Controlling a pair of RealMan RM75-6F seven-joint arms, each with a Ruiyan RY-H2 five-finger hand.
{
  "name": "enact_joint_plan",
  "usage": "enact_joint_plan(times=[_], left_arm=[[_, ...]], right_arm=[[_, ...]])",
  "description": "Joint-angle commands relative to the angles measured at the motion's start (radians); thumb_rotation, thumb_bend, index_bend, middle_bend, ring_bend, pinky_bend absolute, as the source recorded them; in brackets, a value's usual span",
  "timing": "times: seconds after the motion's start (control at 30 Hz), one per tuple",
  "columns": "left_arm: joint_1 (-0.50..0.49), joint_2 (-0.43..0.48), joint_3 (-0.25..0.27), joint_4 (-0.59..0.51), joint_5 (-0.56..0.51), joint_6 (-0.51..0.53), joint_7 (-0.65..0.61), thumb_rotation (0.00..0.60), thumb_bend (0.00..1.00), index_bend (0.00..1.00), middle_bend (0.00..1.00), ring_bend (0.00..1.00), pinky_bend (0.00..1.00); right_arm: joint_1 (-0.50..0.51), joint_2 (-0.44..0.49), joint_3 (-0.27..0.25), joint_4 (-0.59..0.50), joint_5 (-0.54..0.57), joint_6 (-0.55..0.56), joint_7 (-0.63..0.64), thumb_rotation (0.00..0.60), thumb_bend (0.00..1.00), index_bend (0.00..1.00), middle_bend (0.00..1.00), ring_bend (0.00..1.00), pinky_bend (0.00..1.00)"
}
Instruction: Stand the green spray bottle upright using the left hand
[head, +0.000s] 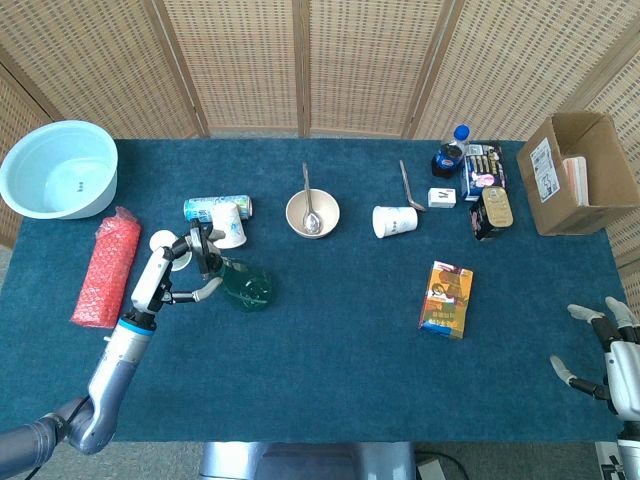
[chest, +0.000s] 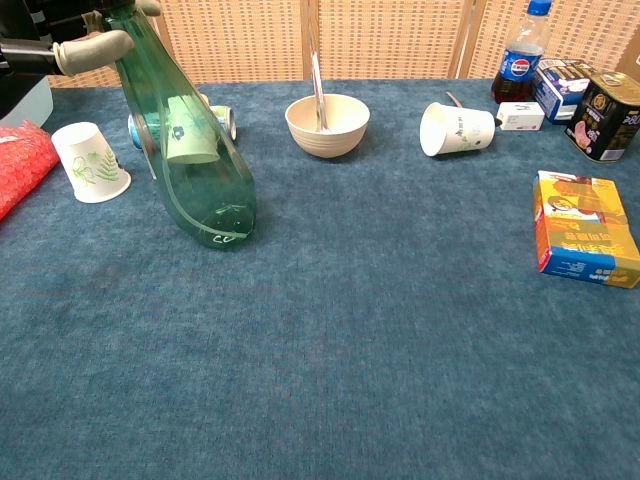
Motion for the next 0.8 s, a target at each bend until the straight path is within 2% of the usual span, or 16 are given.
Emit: enact_joint_plan(times=[0.03, 0.1, 0.27, 0.8], left_arm=[[0.002, 0.0, 0.0, 0.0, 0.001, 0.001, 0.008, 0.6, 0.38, 0.4, 0.27, 0.25, 0.38], [0.003, -0.001, 0.0, 0.001, 0.003, 0.002, 0.015, 0.6, 0.38, 0.39, 0.26, 0.24, 0.36], [0.007, -0.002, -0.002, 0.001, 0.004, 0.005, 0.018, 0.6, 0.37, 0.38, 0.26, 0.24, 0.43], [0.019, -0.016, -0.004, 0.007, 0.012, 0.027, 0.074, 0.591, 0.38, 0.36, 0.24, 0.22, 0.37]], right_arm=[[0.001, 0.001, 0.0, -0.001, -0.001, -0.001, 0.002, 0.6, 0.28, 0.23, 0.31, 0.01, 0.1], [0.001, 0.002, 0.0, -0.002, -0.002, -0.001, 0.003, 0.6, 0.28, 0.23, 0.31, 0.01, 0.1], [0.001, 0.003, 0.0, -0.003, -0.001, -0.001, 0.006, 0.6, 0.28, 0.22, 0.31, 0.01, 0.1], [0.002, 0.003, -0.002, 0.001, -0.001, -0.007, 0.018, 0.6, 0.28, 0.22, 0.31, 0.01, 0.1]])
